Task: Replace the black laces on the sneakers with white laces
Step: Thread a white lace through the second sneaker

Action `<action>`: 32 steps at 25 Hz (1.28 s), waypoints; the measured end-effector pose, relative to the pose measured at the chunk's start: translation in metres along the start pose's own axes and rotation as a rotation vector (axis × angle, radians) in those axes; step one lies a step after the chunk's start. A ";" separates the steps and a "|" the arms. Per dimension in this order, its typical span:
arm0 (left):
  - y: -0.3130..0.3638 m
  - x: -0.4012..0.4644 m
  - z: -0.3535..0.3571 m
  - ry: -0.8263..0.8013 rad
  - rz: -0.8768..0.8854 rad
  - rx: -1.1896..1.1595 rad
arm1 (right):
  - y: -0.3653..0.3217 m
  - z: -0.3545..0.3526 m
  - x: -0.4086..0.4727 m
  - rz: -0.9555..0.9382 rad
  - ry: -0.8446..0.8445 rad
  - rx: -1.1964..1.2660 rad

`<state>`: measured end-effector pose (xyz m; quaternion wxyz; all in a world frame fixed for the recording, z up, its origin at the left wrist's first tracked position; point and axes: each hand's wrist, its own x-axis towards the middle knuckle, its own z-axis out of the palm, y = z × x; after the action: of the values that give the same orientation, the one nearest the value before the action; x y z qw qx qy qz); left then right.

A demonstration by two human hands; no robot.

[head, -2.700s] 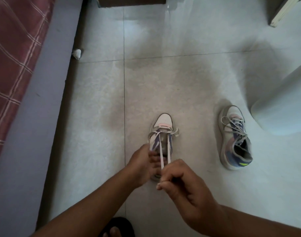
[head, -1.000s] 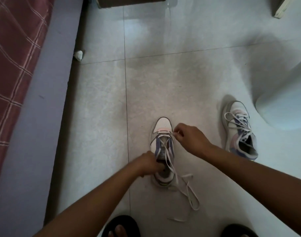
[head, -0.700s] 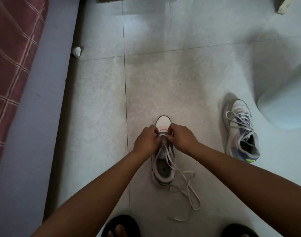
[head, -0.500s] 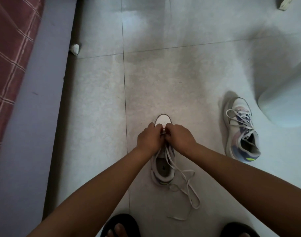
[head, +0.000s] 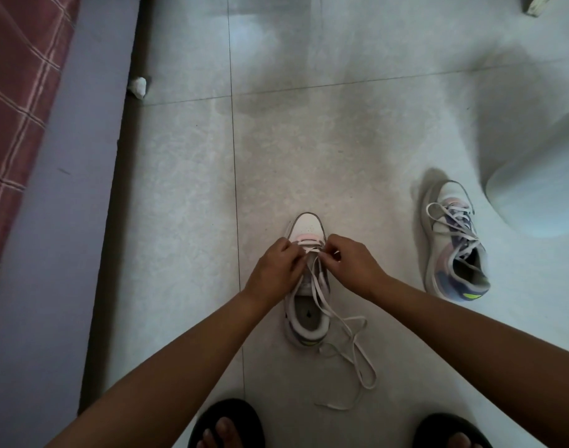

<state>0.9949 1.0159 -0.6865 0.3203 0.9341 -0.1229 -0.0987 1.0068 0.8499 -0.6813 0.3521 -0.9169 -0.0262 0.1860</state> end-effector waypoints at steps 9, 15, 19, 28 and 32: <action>0.014 -0.058 0.022 -0.243 -0.321 -0.199 | -0.011 0.018 -0.056 0.340 -0.309 0.123; 0.029 -0.050 0.036 -0.155 -0.362 -0.116 | -0.031 -0.004 -0.077 0.221 -0.311 -0.246; 0.029 -0.044 0.044 -0.094 -0.271 -0.158 | -0.049 -0.007 -0.090 -0.001 -0.221 -0.451; 0.041 -0.037 0.026 -0.199 -0.407 -0.337 | -0.061 -0.006 -0.097 0.008 -0.327 -0.335; 0.025 -0.039 0.002 -0.189 -0.544 -0.456 | -0.049 -0.011 -0.098 0.535 -0.311 0.680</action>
<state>0.9532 1.0071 -0.6679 0.4694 0.8241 0.1260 -0.2911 0.9235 0.8621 -0.6102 0.5647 -0.6849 0.2215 0.4037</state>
